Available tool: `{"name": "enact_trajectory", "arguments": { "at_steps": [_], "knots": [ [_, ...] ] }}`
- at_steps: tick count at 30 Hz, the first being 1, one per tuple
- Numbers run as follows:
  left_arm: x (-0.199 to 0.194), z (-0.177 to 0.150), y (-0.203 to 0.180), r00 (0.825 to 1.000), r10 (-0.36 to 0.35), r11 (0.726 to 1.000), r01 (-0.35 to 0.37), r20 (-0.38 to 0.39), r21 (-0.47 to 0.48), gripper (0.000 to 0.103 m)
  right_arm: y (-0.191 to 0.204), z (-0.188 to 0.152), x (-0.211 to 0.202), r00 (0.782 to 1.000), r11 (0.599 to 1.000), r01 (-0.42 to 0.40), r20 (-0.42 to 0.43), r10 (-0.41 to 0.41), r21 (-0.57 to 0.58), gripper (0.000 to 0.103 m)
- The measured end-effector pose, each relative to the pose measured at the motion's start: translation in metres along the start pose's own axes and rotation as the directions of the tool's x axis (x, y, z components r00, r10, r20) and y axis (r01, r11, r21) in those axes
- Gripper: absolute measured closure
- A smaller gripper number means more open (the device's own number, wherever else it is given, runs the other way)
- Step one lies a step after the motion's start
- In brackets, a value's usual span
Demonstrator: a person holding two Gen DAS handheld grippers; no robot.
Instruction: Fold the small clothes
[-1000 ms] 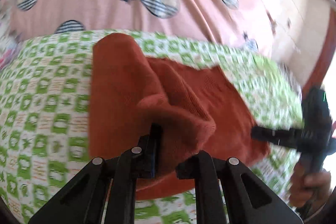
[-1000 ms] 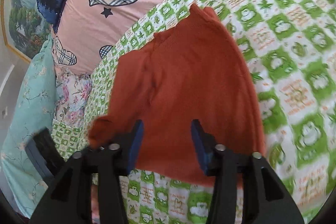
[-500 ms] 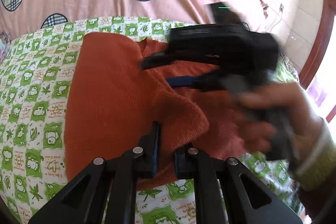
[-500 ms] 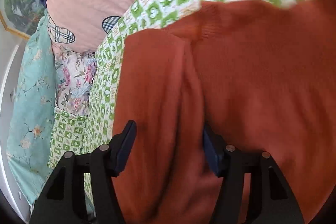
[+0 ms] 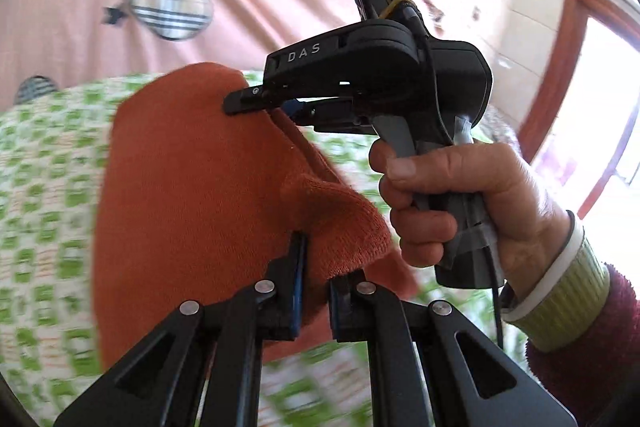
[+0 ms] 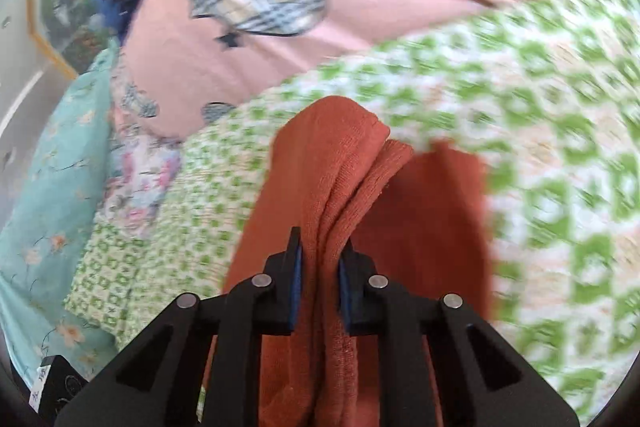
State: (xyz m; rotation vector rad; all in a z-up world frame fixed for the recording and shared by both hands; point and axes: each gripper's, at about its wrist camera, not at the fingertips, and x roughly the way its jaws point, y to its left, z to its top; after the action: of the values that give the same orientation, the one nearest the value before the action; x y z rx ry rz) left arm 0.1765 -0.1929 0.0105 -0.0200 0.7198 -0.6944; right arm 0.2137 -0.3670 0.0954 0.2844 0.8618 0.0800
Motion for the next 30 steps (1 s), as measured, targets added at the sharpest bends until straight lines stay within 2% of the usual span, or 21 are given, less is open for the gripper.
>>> {"name": "enact_trajectory", "arguments": {
  "at_steps": [2,5,8,11,14,15,17,18,20,21,22,28,30],
  "knots": [
    [0.024,-0.003,-0.014,0.999,-0.042,0.999,0.042,-0.032,-0.006,0.094,-0.015,-0.007,0.002,0.999,0.999,0.030,-0.019,-0.030,0.017,0.086],
    [0.050,-0.009,-0.026,0.994,-0.069,0.998,0.068,-0.090,-0.013,0.095,-0.032,-0.017,0.002,0.999,0.998,0.032,-0.020,-0.031,0.049,0.086],
    [0.060,-0.016,-0.038,0.992,-0.049,0.998,0.052,-0.117,0.019,0.095,-0.037,-0.020,0.002,1.000,0.998,0.020,-0.001,-0.020,0.063,0.086],
    [0.061,-0.019,-0.042,0.992,-0.043,0.998,0.049,-0.119,0.049,0.094,-0.040,-0.022,0.008,0.997,0.997,0.077,-0.015,-0.076,0.031,0.086],
    [0.076,-0.018,-0.034,0.985,-0.057,0.998,0.062,-0.161,0.030,0.093,-0.046,-0.027,0.004,0.997,0.995,0.079,-0.003,-0.079,0.065,0.085],
    [0.081,-0.020,-0.032,0.982,-0.052,0.998,0.058,-0.181,0.027,0.091,-0.046,-0.029,0.001,0.996,0.994,0.083,0.009,-0.084,0.069,0.081],
    [0.080,-0.022,-0.028,0.979,-0.054,0.998,0.059,-0.196,0.018,0.090,-0.043,-0.034,-0.011,0.992,0.991,0.115,0.037,-0.118,0.069,0.081],
    [0.075,-0.023,-0.025,0.978,-0.065,0.998,0.069,-0.199,0.013,0.085,-0.043,-0.038,-0.019,0.991,0.990,0.118,0.055,-0.123,0.080,0.080],
    [0.062,-0.025,-0.018,0.977,-0.077,0.997,0.080,-0.199,0.006,0.068,-0.044,-0.044,-0.030,0.990,0.987,0.112,0.073,-0.121,0.116,0.070],
    [0.055,-0.028,-0.013,0.978,-0.073,0.997,0.075,-0.193,0.001,0.055,-0.045,-0.047,-0.033,0.991,0.986,0.104,0.076,-0.114,0.131,0.054],
    [0.048,-0.030,-0.008,0.981,-0.068,0.998,0.068,-0.184,-0.008,0.046,-0.046,-0.051,-0.035,0.991,0.986,0.091,0.080,-0.103,0.142,0.043],
    [0.003,-0.027,0.045,0.992,0.000,0.994,-0.013,-0.123,-0.105,0.020,-0.048,-0.059,-0.023,0.998,0.986,0.049,0.030,-0.054,0.158,0.041],
    [-0.006,-0.023,0.075,0.993,0.033,0.984,-0.052,-0.114,-0.171,0.018,-0.049,-0.056,-0.017,0.999,0.986,0.040,0.019,-0.044,0.162,0.041]
  ]
}}
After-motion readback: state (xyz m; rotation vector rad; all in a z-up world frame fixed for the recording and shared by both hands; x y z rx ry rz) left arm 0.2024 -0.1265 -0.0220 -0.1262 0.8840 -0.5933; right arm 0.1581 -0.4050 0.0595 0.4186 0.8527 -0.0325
